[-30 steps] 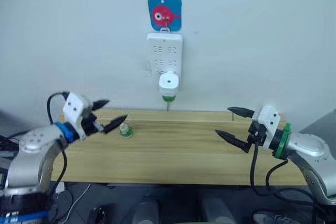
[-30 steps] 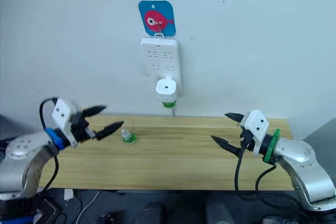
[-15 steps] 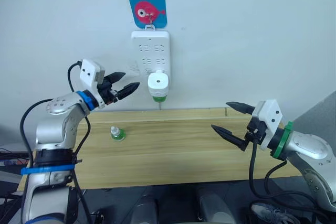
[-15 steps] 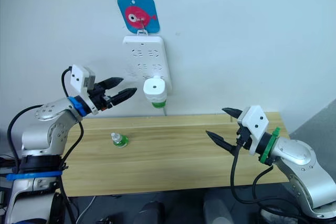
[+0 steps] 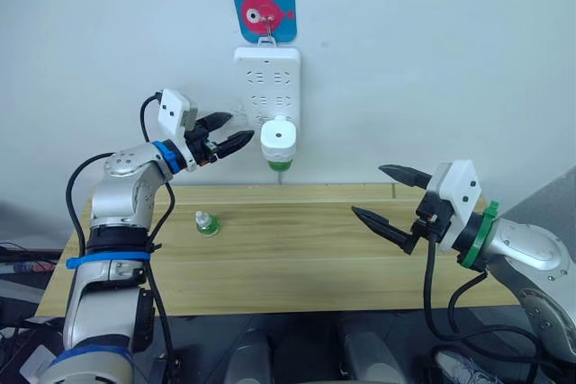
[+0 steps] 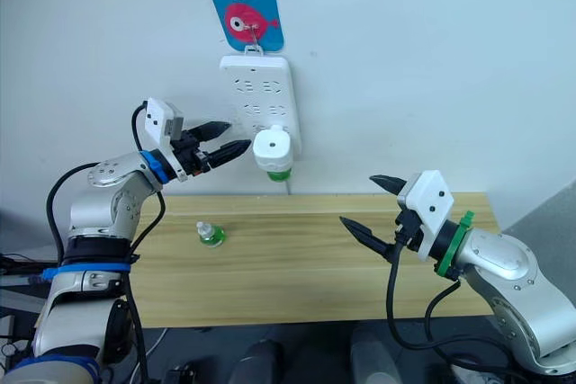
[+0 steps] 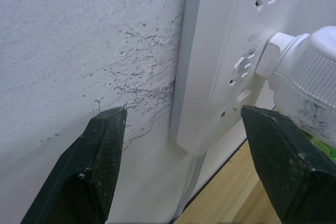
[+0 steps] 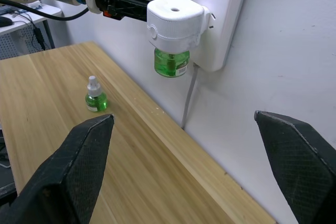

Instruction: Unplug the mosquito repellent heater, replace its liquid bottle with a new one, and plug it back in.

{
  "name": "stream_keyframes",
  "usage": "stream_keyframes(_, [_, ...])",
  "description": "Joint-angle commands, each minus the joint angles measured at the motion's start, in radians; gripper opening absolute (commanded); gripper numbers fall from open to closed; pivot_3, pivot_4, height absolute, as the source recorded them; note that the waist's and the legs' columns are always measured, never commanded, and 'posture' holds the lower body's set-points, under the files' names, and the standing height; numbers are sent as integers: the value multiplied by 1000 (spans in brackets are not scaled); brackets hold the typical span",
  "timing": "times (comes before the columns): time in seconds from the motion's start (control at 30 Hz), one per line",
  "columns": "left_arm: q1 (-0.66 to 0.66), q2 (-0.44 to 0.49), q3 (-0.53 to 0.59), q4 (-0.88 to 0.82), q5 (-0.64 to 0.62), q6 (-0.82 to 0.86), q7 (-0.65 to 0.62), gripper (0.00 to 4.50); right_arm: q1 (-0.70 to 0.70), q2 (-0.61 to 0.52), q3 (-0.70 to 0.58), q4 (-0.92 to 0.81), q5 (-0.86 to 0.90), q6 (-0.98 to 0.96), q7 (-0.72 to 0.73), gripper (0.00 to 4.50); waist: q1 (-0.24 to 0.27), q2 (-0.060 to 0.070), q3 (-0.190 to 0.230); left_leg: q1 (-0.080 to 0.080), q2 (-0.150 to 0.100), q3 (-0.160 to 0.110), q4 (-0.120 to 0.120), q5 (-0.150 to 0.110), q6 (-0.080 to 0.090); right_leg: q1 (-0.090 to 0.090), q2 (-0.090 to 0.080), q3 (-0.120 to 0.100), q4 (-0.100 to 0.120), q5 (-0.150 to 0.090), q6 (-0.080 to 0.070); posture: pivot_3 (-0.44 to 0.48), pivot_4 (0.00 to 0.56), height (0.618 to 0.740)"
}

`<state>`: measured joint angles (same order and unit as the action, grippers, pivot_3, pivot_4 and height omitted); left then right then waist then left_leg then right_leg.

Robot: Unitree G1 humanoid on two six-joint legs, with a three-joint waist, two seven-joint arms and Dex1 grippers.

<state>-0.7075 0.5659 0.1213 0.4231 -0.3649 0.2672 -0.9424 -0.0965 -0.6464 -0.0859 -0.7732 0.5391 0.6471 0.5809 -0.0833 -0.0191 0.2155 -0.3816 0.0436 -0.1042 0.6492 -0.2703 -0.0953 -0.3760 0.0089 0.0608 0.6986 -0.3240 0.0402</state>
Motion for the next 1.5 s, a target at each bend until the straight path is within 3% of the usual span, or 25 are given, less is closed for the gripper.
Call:
stream_keyframes(0.03, [-53, -9, -17, -17, 5, -37, -34, 3647, -4, 3, -7, -44, 21, -1, -12, 4500, 0, 0, 0, 0, 0, 0, 0, 0, 0, 0, 0, 0, 0, 0, 0, -225, 213, 725])
stream_keyframes(0.67, [-12, -71, -7, -127, 21, -33, 23, 3647, -8, 6, 9, -50, 20, 6, -28, 4500, 8, -1, 2, -4, -3, -5, 1, 0, 0, 1, -2, -4, -1, 0, 0, -224, 210, 725])
stream_keyframes(0.97, [-5, -63, -4, -142, 20, -9, 17, 3647, -7, 6, 14, -54, 24, 11, -33, 4500, -16, 0, 2, -2, -1, -4, -2, 0, 0, 0, -1, -2, -2, 0, 0, -224, 214, 725])
stream_keyframes(1.33, [-60, -76, -31, -144, -25, 34, -80, 3647, -31, 8, 19, -65, 53, 28, -52, 4500, -15, 0, 4, -3, -1, -3, -1, 0, 0, 0, -1, -1, -2, 0, 0, -234, 220, 725])
stream_keyframes(1.43, [-59, -68, -31, -158, -38, 55, -97, 3087, -50, 16, 22, -72, 75, 45, -65, 4500, -27, 0, 5, -3, -1, -2, -3, 0, 0, -1, -1, -1, -3, 0, 0, -233, 220, 725])
stream_keyframes(1.5, [-55, -62, -37, -167, -38, 59, -107, 2458, -64, 28, 30, -78, 88, 61, -81, 4500, -31, 0, 5, -3, -1, -2, -4, 0, 0, -2, -1, -1, -3, 0, 0, -231, 219, 725])
